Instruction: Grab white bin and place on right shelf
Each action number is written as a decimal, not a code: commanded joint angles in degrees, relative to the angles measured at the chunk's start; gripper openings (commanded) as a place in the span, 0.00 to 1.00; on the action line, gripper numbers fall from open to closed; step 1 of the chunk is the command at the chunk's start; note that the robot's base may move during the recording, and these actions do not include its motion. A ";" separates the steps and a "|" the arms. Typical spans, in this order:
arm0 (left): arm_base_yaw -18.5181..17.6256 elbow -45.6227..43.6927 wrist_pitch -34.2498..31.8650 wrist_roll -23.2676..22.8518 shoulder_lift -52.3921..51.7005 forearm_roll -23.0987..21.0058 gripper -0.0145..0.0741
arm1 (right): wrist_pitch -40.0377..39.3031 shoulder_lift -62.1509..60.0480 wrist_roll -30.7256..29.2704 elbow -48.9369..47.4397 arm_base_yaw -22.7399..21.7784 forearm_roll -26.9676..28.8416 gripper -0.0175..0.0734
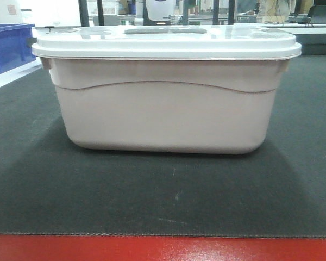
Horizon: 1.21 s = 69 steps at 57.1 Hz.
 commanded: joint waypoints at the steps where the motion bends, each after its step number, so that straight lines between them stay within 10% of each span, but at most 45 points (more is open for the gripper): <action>1: -0.52 0.69 -4.90 -0.49 -0.64 -0.51 0.03 | -4.78 -1.18 -0.19 -1.39 0.13 -0.44 0.27; 69: -0.52 -8.78 -17.10 -0.49 -0.06 -4.79 0.03 | -16.67 -1.09 -0.19 -10.72 0.13 -0.44 0.27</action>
